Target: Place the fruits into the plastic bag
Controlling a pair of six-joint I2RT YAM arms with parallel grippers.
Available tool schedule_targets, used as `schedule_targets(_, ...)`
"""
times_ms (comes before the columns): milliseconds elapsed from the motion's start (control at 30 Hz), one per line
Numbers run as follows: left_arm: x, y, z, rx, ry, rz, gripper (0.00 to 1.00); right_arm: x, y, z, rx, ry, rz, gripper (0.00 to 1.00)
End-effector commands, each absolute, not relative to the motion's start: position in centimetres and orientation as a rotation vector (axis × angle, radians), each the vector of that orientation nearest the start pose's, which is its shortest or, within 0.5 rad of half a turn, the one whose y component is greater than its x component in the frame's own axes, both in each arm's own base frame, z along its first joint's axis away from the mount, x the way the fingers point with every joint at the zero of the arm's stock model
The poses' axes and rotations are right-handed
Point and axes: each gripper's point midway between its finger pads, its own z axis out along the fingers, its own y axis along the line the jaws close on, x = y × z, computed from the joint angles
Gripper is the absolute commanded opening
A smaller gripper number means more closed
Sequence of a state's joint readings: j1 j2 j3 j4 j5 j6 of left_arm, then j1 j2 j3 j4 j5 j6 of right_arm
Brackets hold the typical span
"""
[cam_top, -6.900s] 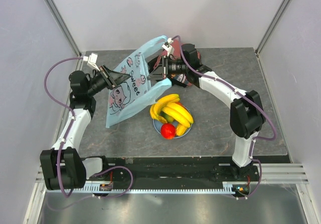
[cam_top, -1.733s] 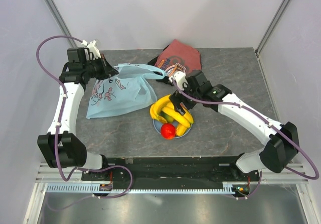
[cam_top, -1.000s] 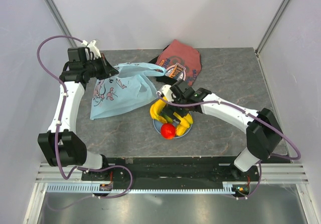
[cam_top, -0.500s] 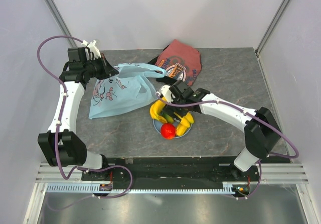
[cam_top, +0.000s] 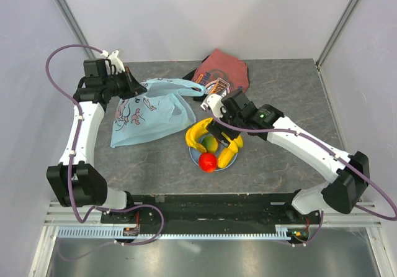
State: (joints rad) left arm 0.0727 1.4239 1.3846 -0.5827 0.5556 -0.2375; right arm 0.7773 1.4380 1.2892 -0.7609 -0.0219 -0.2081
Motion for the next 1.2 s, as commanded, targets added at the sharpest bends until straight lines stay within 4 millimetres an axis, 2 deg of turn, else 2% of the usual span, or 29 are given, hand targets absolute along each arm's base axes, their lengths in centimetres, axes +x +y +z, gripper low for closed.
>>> schedule_targets(0,37.8,-7.5,28.2,0.073,2.11,-0.698,0.01,26.2,26.9,22.7,-1.114,2.101,0.383,0.34)
schedule_targets(67,37.5,-7.7,28.2,0.096,2.105,-0.704,0.01,26.9,28.5,23.9,-1.103,2.075,0.439,0.32)
schedule_targets(100,37.2,-7.9,28.2,0.107,2.105,-0.719,0.01,27.5,29.5,25.1,-1.086,2.042,0.467,0.32)
schedule_targets(133,37.1,-8.1,28.1,0.117,2.105,-0.726,0.02,27.9,30.3,24.9,-1.081,2.051,0.489,0.32)
schedule_targets(300,35.6,-8.6,27.7,0.171,2.099,-0.753,0.01,29.9,35.5,26.7,-1.078,2.017,0.654,0.32)
schedule_targets(367,34.8,-8.9,27.5,0.203,2.091,-0.766,0.01,30.0,36.9,27.0,-1.098,2.022,0.732,0.32)
schedule_targets(400,34.5,-9.0,27.4,0.212,2.09,-0.77,0.01,30.8,38.1,27.0,-1.104,2.023,0.758,0.32)
schedule_targets(433,34.2,-9.1,27.4,0.218,2.087,-0.771,0.02,31.0,38.5,26.8,-1.114,2.032,0.779,0.32)
schedule_targets(467,33.7,-9.2,27.3,0.229,2.085,-0.77,0.02,30.8,39.1,27.6,-1.131,2.024,0.82,0.32)
schedule_targets(500,33.5,-9.1,27.2,0.23,2.083,-0.77,0.01,31.2,39.7,25.9,-1.149,2.067,0.826,0.32)
schedule_targets(600,32.7,-9.2,26.8,0.249,2.081,-0.763,0.01,31.9,40.0,25.4,-1.156,2.09,0.82,0.32)
schedule_targets(733,32.1,-9.3,26.5,0.263,2.079,-0.762,0.01,33.0,39.8,25.7,-1.141,2.086,0.816,0.33)
schedule_targets(867,31.4,-9.7,26.5,0.288,2.07,-0.786,0.01,34.7,39.4,24.7,-1.115,2.123,0.793,0.34)
schedule_targets(900,31.4,-9.7,26.6,0.294,2.063,-0.786,0.02,35.5,39.3,23.8,-1.106,2.146,0.786,0.34)
schedule_targets(1067,31.0,-10.2,27.1,0.329,2.044,-0.819,0.01,36.8,39.9,22.3,-1.089,2.178,0.781,0.35)
schedule_targets(1167,30.7,-10.9,27.1,0.364,2.037,-0.848,0.01,38.0,40.3,22.9,-1.028,2.169,0.769,0.35)
